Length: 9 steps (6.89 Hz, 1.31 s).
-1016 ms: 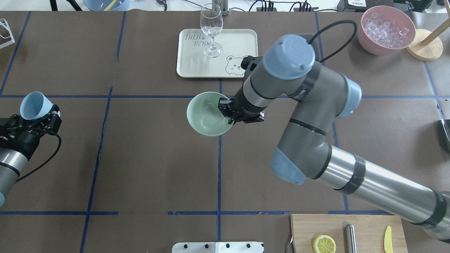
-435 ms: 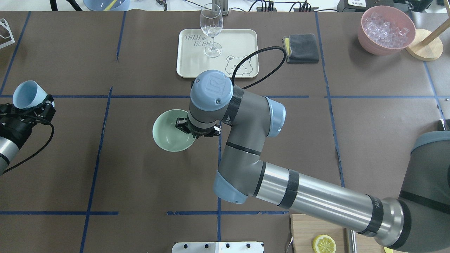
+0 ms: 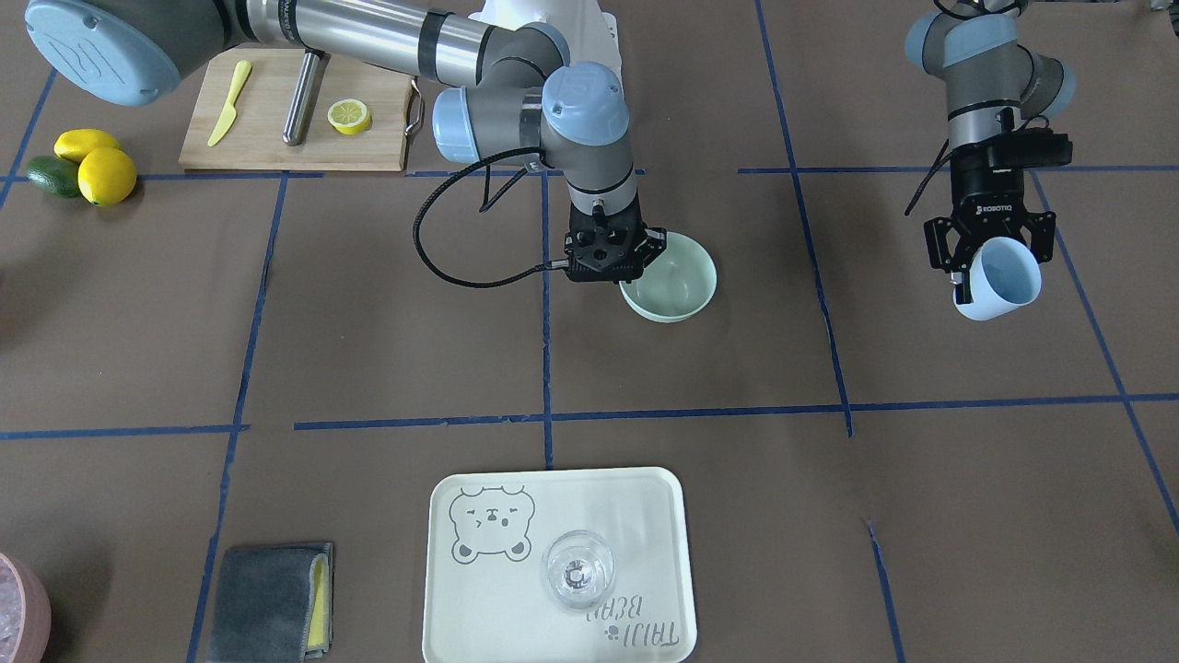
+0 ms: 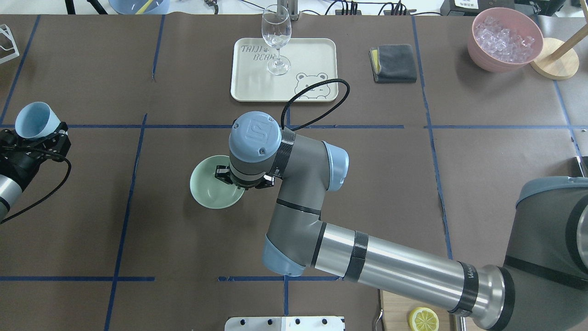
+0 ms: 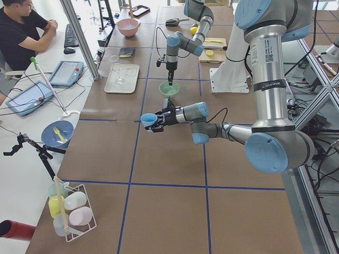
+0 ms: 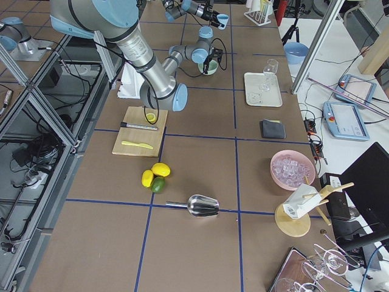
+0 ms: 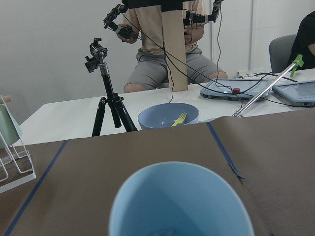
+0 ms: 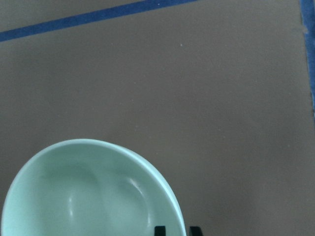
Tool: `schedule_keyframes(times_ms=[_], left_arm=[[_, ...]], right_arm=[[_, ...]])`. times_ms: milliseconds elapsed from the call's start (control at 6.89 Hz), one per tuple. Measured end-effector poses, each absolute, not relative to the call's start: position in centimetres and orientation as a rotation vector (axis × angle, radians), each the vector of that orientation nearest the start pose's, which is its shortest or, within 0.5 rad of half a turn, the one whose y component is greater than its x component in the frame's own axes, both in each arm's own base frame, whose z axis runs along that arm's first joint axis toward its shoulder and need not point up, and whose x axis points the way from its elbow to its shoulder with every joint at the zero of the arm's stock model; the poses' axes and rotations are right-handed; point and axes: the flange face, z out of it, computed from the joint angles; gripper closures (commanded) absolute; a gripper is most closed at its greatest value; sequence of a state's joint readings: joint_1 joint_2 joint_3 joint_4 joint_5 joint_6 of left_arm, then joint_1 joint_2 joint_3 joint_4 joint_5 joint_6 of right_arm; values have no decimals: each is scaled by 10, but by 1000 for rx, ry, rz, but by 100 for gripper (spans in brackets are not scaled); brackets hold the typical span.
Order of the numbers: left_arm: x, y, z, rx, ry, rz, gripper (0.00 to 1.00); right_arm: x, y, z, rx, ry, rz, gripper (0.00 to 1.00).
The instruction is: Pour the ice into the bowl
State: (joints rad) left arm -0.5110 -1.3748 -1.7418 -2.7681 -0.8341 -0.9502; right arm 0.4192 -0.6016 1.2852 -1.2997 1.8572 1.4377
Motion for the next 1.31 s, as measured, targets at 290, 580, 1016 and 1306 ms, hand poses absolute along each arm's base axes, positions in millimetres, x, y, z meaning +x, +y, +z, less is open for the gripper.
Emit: schedule_keyframes(times_ms=[290,580,1016,1306], left_arm=[[265,-379,515,1177,558,-297,100],[279,-370,502,1204,548,-248,100],[342,-356,461,1242,462,-152,100],[385,-331,431,1273,387,-101,100]], right_arm=[[-668,-423,114,2,-1017,161,0],[-620,-442,107,15,-1067,195,0],[-503,-470,175,-2,-1094,203,0],[-446,-478,218,6,-1086,160,0]])
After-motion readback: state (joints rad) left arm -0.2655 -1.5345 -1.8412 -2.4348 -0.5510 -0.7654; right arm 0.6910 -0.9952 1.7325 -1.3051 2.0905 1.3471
